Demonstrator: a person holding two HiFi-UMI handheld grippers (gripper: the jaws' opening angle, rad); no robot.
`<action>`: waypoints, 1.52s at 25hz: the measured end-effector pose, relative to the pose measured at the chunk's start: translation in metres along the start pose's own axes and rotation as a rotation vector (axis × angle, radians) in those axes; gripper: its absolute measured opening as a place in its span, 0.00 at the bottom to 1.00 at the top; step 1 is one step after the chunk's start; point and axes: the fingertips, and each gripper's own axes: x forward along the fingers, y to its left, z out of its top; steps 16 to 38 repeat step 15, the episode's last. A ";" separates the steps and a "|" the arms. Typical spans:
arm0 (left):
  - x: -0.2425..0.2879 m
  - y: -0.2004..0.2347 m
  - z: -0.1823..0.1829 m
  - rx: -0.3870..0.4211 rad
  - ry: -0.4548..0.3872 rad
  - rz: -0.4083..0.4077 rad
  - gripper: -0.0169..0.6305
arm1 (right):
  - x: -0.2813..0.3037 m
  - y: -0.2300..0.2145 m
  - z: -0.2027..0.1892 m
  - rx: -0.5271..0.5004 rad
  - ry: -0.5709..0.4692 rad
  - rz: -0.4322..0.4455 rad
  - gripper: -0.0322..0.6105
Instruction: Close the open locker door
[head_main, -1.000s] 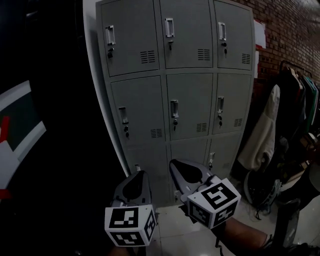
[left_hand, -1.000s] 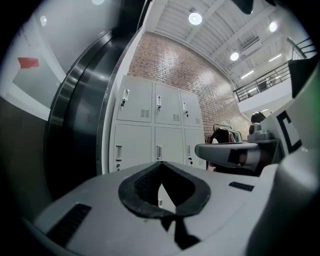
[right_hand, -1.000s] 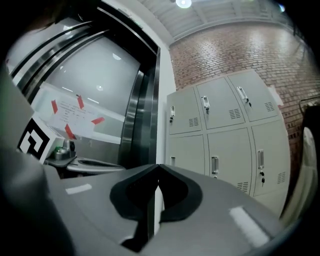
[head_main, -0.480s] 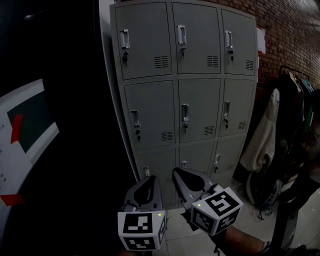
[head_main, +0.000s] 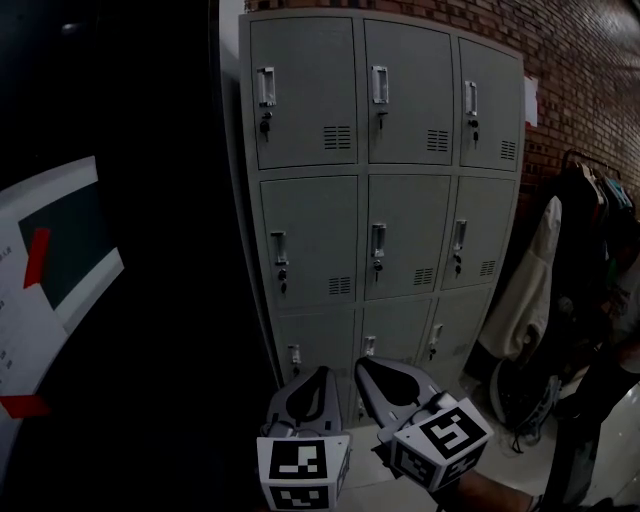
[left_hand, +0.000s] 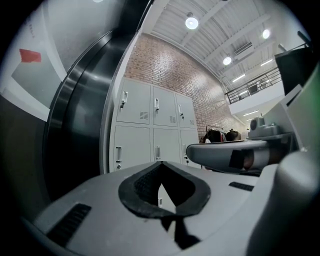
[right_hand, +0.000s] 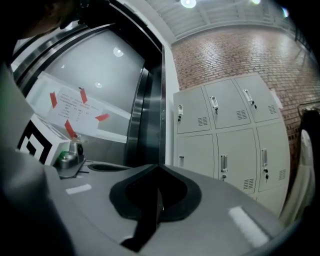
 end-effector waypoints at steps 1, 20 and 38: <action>0.001 -0.001 -0.001 -0.001 0.002 -0.002 0.03 | 0.000 -0.001 -0.001 0.002 0.002 -0.001 0.05; 0.010 -0.016 -0.003 0.004 0.012 -0.001 0.03 | -0.009 -0.017 -0.005 0.004 0.004 -0.006 0.05; 0.010 -0.016 -0.003 0.004 0.012 -0.001 0.03 | -0.009 -0.017 -0.005 0.004 0.004 -0.006 0.05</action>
